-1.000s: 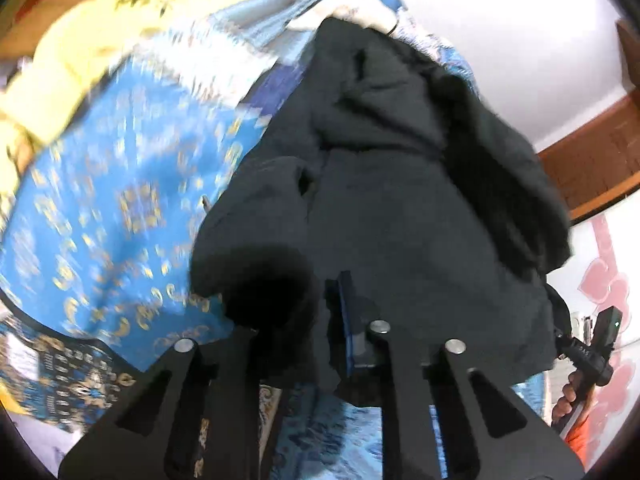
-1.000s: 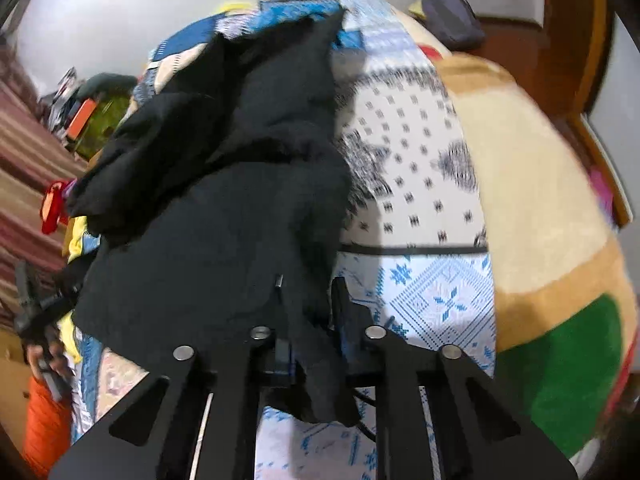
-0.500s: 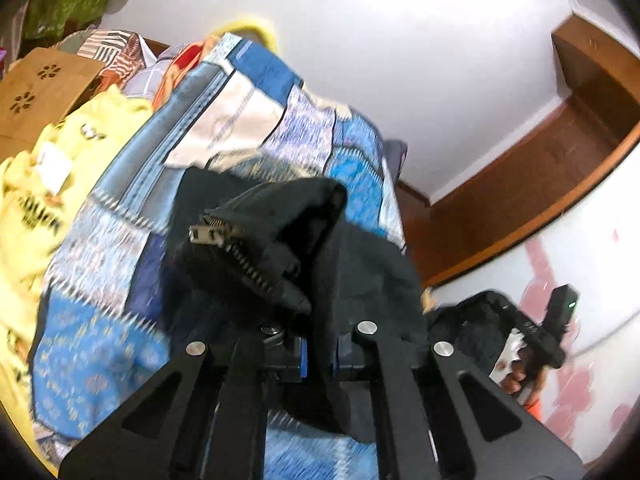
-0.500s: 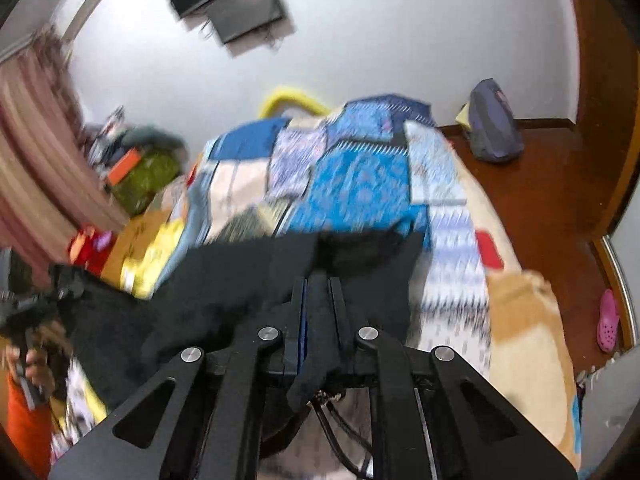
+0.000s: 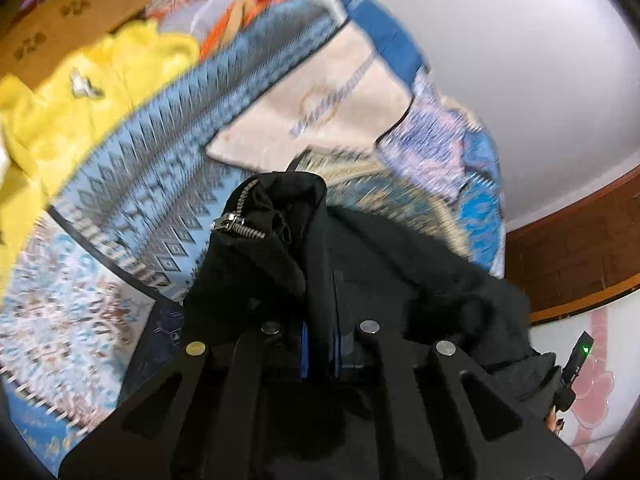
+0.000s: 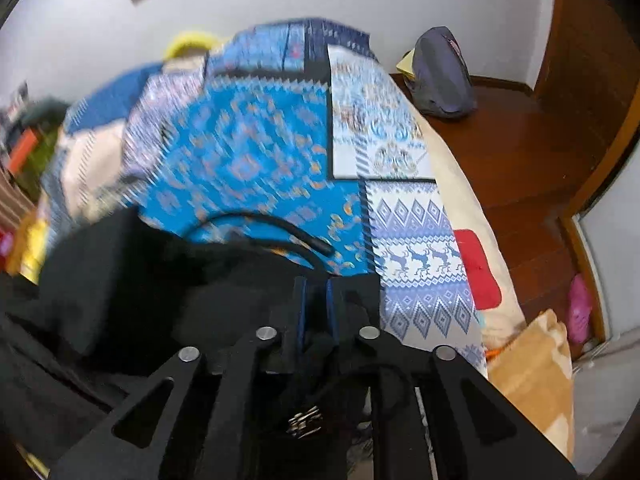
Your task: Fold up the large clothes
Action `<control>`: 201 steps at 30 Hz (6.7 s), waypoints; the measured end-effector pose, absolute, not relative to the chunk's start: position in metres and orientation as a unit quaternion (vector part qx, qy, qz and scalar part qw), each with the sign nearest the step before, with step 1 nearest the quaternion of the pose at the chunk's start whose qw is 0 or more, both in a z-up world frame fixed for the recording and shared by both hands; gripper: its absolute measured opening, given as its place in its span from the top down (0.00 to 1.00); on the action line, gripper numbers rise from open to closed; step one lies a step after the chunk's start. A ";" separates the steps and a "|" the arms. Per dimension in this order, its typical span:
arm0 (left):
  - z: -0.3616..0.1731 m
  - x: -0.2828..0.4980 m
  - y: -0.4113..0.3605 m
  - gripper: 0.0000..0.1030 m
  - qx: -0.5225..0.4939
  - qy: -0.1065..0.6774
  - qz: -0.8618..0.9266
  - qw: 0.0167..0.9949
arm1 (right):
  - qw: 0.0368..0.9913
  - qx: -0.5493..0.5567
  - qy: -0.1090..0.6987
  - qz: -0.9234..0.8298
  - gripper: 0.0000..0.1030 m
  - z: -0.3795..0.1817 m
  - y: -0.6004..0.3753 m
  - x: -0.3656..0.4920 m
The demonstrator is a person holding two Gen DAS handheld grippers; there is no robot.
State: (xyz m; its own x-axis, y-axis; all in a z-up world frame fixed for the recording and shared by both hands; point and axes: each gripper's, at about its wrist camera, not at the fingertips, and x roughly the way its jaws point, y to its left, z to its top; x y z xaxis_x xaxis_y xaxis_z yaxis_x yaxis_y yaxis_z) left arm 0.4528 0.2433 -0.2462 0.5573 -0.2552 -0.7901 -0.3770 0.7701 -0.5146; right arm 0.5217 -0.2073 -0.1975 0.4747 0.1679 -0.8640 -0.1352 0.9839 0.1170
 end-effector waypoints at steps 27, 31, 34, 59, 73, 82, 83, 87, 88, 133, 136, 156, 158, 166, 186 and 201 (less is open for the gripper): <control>-0.107 0.368 0.123 0.39 -0.071 0.401 -0.045 0.912 | 0.848 -0.100 0.442 0.273 0.56 -0.094 -0.081 0.368; -0.131 0.365 0.076 0.39 -0.022 0.418 -0.095 0.903 | 0.831 -0.025 0.487 0.269 0.56 -0.115 -0.089 0.398; -0.157 0.381 0.049 0.42 0.003 0.434 -0.099 0.896 | 0.830 -0.005 0.490 0.266 0.54 -0.124 -0.095 0.408; -0.217 0.426 0.057 0.40 -0.050 0.477 -0.051 0.876 | 0.840 -0.073 0.483 0.236 0.49 -0.138 -0.109 0.387; -0.191 0.334 0.162 0.37 -0.152 0.422 0.073 0.891 | 0.853 -0.050 0.469 0.223 0.49 -0.104 -0.118 0.358; -0.264 0.312 0.226 0.37 -0.376 0.459 0.047 0.804 | 0.861 -0.073 0.455 0.213 0.45 -0.115 -0.093 0.357; -0.273 0.312 0.228 0.37 -0.406 0.458 0.031 0.790 | 0.857 -0.076 0.461 0.216 0.45 -0.119 -0.091 0.359; -0.299 0.321 0.228 0.37 -0.487 0.446 -0.029 0.751 | 0.838 -0.087 0.492 0.220 0.45 -0.146 -0.083 0.367; -0.304 0.324 0.228 0.37 -0.500 0.442 -0.036 0.744 | 0.835 -0.087 0.497 0.221 0.45 -0.150 -0.082 0.369; -0.144 0.271 0.244 0.75 -0.311 0.238 0.157 0.906 | 0.831 -0.151 0.441 0.304 0.42 -0.115 0.027 0.329; -0.139 0.273 0.233 0.75 -0.285 0.234 0.163 0.915 | 0.804 -0.135 0.482 0.322 0.42 -0.140 0.041 0.339; -0.084 0.291 0.080 0.72 -0.019 0.198 0.112 0.974 | 0.809 -0.049 0.509 0.289 0.44 -0.135 -0.096 0.350; -0.080 0.292 0.053 0.71 -0.007 0.197 0.070 0.978 | 0.797 -0.030 0.530 0.288 0.44 -0.149 -0.104 0.355; -0.102 0.318 -0.045 0.68 0.062 0.273 -0.087 0.956 | 0.823 0.078 0.516 0.223 0.44 -0.132 -0.199 0.366; -0.127 0.306 -0.085 0.27 0.063 0.397 -0.158 0.902 | 0.885 0.058 0.443 0.132 0.43 -0.062 -0.282 0.323; -0.116 0.319 0.046 0.14 -0.018 0.394 -0.024 0.919 | 0.862 0.062 0.416 0.285 0.37 -0.043 -0.174 0.336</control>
State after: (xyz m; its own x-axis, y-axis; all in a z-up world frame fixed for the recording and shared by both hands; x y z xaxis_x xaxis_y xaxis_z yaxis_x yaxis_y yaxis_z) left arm 0.3189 0.0463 -0.1164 0.6886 -0.0589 -0.7227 0.0309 0.9982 -0.0519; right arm 0.3358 -0.1736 -0.0432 0.4922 0.5420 -0.6811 -0.4385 0.8303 0.3439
